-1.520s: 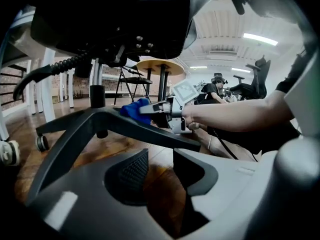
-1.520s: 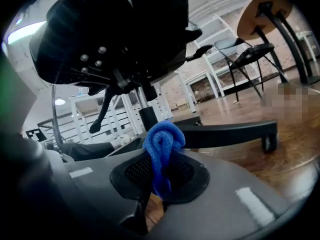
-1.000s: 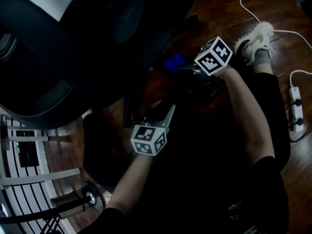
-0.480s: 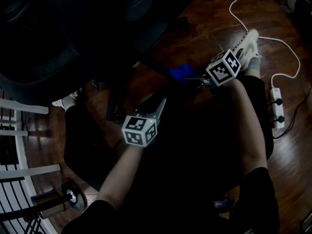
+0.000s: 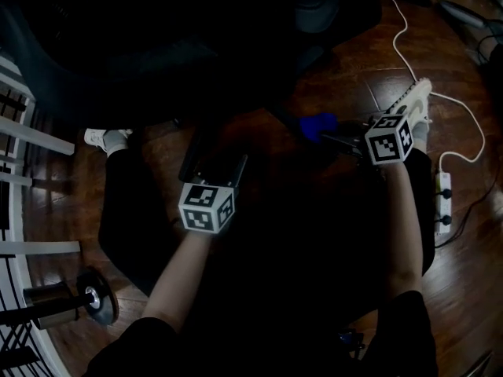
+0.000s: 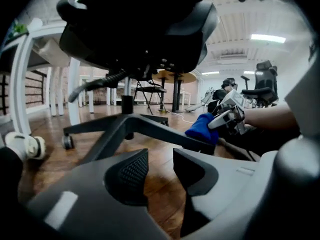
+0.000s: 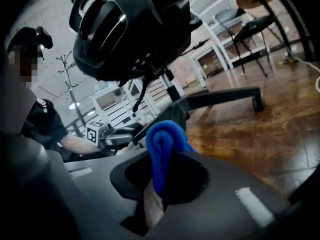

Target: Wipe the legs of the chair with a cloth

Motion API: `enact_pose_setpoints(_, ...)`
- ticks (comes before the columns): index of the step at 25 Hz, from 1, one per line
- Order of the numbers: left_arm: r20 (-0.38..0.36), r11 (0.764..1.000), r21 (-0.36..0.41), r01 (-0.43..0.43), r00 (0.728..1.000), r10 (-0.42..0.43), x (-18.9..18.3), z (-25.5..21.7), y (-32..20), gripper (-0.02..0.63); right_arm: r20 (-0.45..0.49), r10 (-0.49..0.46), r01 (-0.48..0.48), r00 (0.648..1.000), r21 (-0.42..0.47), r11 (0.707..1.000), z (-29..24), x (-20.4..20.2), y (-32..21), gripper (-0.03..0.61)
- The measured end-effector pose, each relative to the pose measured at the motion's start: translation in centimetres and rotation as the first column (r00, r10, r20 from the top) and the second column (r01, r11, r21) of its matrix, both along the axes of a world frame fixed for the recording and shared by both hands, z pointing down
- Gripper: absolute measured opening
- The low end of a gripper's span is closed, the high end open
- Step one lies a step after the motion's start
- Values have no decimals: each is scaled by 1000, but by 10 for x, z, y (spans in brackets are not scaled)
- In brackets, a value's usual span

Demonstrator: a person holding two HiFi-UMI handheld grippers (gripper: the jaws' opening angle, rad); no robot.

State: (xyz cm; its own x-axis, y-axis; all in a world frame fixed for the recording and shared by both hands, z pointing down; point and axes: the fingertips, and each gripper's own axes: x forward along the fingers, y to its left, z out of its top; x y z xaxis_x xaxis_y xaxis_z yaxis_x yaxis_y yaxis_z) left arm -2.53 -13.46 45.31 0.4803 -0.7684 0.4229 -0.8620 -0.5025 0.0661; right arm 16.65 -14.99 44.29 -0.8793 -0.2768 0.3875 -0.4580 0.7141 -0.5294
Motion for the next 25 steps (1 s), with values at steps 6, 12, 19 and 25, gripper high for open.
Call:
enact_pose_setpoints(6, 372, 970, 51, 237, 897, -239, -123, 8, -26, 158, -215, 255, -259, 943, 7, 966, 41, 15, -46, 63)
enact_pose_setpoints(12, 431, 982, -125, 143, 899, -76, -138, 52, -29, 170, -302, 235, -266, 924, -64, 962, 67, 9, -35, 60)
enact_pose_setpoints(19, 371, 985, -160, 69, 928, -5, -132, 60, -32, 140, -180, 455, -488, 872, -395, 779, 68, 17, -26, 52)
enact_pose_setpoints(25, 380, 984, -173, 35, 925, 34, -125, 60, -36, 137, -3, 632, -481, 775, -652, 586, 81, 29, -18, 51)
